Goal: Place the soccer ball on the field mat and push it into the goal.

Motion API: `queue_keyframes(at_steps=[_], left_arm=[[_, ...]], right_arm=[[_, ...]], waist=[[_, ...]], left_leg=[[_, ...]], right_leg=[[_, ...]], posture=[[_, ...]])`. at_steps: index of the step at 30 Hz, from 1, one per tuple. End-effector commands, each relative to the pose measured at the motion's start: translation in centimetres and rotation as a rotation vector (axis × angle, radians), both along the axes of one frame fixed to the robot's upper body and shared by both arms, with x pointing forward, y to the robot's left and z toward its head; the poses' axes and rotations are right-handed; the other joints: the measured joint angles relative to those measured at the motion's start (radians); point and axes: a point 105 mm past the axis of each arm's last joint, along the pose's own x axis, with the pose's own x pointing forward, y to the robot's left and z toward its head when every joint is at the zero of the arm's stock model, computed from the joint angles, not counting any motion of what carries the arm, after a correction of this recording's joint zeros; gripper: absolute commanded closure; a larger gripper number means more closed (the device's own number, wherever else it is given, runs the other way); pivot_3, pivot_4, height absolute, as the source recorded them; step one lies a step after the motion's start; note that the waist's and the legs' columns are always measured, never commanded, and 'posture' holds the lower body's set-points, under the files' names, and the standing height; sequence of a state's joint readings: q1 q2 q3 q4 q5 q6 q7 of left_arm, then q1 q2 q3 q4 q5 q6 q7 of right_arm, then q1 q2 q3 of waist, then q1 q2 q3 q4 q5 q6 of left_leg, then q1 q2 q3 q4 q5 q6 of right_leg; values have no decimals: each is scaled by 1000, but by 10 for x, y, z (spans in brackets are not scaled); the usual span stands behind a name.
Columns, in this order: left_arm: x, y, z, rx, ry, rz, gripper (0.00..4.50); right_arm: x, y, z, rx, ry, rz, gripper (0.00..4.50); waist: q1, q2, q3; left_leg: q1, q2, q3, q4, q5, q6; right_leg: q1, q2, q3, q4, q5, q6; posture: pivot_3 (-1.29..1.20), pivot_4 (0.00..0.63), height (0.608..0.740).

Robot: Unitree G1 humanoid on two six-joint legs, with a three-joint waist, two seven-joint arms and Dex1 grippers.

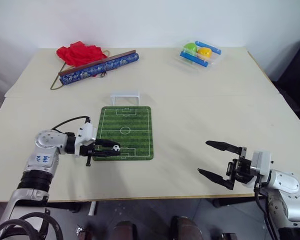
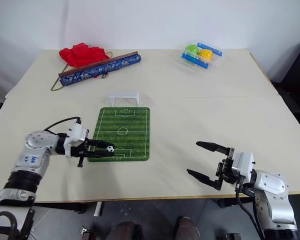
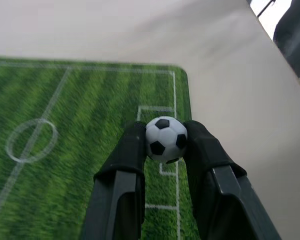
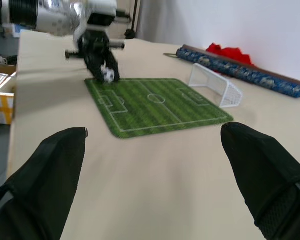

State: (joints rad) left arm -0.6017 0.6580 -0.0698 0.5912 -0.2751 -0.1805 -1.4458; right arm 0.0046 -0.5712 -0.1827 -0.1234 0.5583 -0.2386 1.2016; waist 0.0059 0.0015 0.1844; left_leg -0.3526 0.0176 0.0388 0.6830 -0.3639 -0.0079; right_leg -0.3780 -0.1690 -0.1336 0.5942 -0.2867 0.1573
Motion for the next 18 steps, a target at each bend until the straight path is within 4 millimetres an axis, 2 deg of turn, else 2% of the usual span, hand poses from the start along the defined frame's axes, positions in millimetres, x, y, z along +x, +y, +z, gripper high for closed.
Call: queue_keyframes(at_steps=[1, 11, 13, 18], left_arm=[[4, -4, -1, 15, -38, -25, 3625], [9, -10, -11, -7, -25, -4, 3625], [9, -11, -11, -10, -26, -2, 2920], [7, -16, -9, -30, -46, -22, 1674]], right_arm=[[-2, 6, 10, 17, -58, -29, 0], [-7, 19, 15, 46, -58, -43, 0], [-7, 21, 15, 50, -55, -43, 0], [-6, 24, 17, 60, -47, -38, 0]], waist=[[2, 0, 0], [3, 0, 0], [6, 0, 0], [11, 0, 0]], left_leg=[[0, 0, 0, 0, 0, 0], [0, 0, 0, 0, 0, 0], [0, 0, 0, 0, 0, 0], [0, 0, 0, 0, 0, 0]], right_leg=[[0, 0, 0, 0, 0, 0], [0, 0, 0, 0, 0, 0], [0, 0, 0, 0, 0, 0], [0, 0, 0, 0, 0, 0]], posture=[[0, 150, 740], [0, 150, 740], [0, 150, 740], [0, 150, 740]])
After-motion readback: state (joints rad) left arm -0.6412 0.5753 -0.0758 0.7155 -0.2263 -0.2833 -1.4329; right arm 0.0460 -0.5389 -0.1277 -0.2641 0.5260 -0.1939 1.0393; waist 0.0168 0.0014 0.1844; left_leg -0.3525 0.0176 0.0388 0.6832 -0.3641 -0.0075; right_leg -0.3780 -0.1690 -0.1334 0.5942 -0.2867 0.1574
